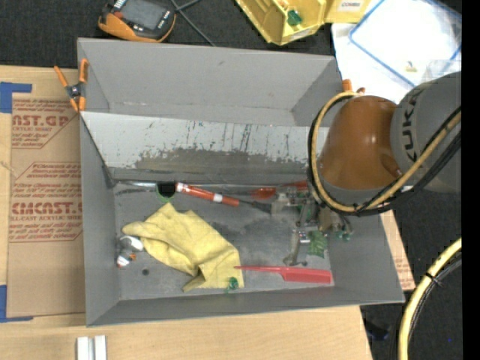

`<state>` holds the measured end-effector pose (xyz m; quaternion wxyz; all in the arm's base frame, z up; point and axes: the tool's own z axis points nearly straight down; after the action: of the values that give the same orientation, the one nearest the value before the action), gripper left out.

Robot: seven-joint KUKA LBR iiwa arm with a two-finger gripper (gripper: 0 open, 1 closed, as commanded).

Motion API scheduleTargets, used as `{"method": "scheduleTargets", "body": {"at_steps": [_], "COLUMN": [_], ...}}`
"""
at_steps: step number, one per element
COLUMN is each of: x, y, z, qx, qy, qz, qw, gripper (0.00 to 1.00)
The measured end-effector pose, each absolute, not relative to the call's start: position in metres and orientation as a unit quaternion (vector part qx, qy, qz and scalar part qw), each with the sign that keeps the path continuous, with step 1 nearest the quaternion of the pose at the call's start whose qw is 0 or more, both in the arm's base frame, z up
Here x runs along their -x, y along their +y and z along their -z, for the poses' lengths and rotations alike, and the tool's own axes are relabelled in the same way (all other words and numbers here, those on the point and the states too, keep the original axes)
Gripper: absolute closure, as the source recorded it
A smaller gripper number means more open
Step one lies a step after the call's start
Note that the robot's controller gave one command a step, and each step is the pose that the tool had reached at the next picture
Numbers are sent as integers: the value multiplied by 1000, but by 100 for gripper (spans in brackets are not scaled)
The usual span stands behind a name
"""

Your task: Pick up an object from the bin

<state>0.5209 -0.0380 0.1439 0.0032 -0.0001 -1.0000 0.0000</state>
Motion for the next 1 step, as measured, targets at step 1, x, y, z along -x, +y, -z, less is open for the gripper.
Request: {"method": "scheduleTargets", "body": {"at_steps": [1], "x": [-523], "y": [-38], "z": [-149], "qx": [0], "qy": [-1000], "qz": [0], "qw": [-1], "gripper": [0]}}
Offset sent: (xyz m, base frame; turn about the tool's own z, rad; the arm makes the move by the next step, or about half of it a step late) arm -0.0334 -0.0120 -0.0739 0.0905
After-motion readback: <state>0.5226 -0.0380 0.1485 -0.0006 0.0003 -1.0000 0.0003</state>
